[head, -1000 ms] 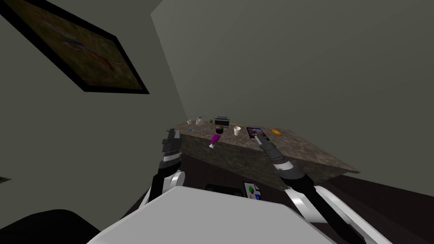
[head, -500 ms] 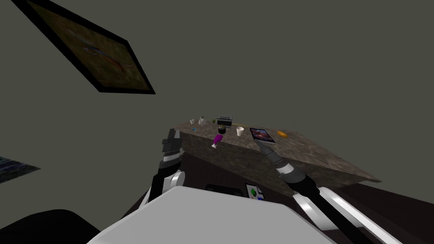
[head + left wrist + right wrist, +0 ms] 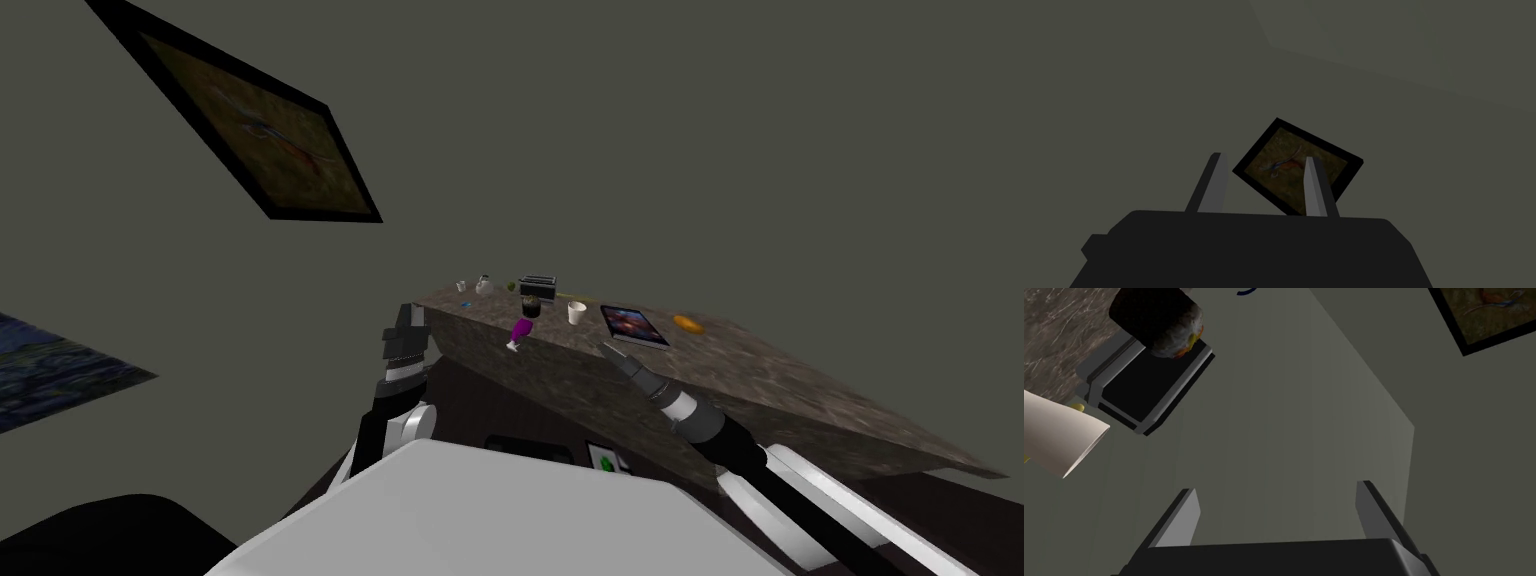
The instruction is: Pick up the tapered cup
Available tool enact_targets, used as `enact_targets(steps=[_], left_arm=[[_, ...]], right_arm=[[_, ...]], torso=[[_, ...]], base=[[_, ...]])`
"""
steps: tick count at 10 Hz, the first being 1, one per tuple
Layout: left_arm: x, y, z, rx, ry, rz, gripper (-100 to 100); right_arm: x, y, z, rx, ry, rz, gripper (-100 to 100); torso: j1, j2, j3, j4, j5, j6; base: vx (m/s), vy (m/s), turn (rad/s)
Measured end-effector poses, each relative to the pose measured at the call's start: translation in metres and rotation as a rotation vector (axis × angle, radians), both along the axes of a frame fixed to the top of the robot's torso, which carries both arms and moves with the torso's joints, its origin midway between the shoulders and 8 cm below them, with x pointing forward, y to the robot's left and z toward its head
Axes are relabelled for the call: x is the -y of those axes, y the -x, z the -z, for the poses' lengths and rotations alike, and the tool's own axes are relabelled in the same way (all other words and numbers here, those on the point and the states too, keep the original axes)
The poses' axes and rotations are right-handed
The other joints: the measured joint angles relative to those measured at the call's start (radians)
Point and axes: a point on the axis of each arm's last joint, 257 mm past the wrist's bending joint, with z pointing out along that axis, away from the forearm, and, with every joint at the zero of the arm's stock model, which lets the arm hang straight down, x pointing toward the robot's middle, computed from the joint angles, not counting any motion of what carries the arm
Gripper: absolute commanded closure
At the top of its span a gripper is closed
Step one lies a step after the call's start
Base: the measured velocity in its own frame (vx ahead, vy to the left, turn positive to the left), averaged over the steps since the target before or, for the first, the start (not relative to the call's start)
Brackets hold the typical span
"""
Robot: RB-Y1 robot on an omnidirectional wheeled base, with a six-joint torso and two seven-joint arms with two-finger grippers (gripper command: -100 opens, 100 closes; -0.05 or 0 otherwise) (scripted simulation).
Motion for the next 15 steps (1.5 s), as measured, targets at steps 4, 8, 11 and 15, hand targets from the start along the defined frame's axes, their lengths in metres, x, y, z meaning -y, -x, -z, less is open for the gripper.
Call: enact_targets(steps=[4, 8, 11, 15], left_arm=[[0.0, 0.0, 0.0, 0.0, 0.0, 0.0, 0], [0.0, 0.0, 0.0, 0.0, 0.0, 0.0, 0], [0.0, 0.0, 0.0, 0.0, 0.0, 0.0, 0], [0.0, 0.0, 0.0, 0.0, 0.0, 0.0, 0]], right_arm=[[0.016, 0.004, 0.033, -0.071, 0.112, -0.033, -100], [0.041, 0.015, 0.069, -0.159, 0.24, -0.061, -100], [0.062, 0.02, 0.087, -0.208, 0.325, -0.078, -100], [0.1, 0.031, 0.112, -0.291, 0.473, -0.105, -100]], torso=[[-0.002, 0.001, 0.0, 0.0, 0.0, 0.001], [0.0, 0.0, 0.0, 0.0, 0.0, 0.001], [-0.001, 0.0, 0.0, 0.0, 0.0, 0.0], [0.0, -0.001, 0.0, 0.0, 0.0, 0.001]], base=[[0.031, 0.022, 0.093], [0.033, 0.024, 0.071], [0.037, 0.025, 0.124], [0.04, 0.033, 0.111]])
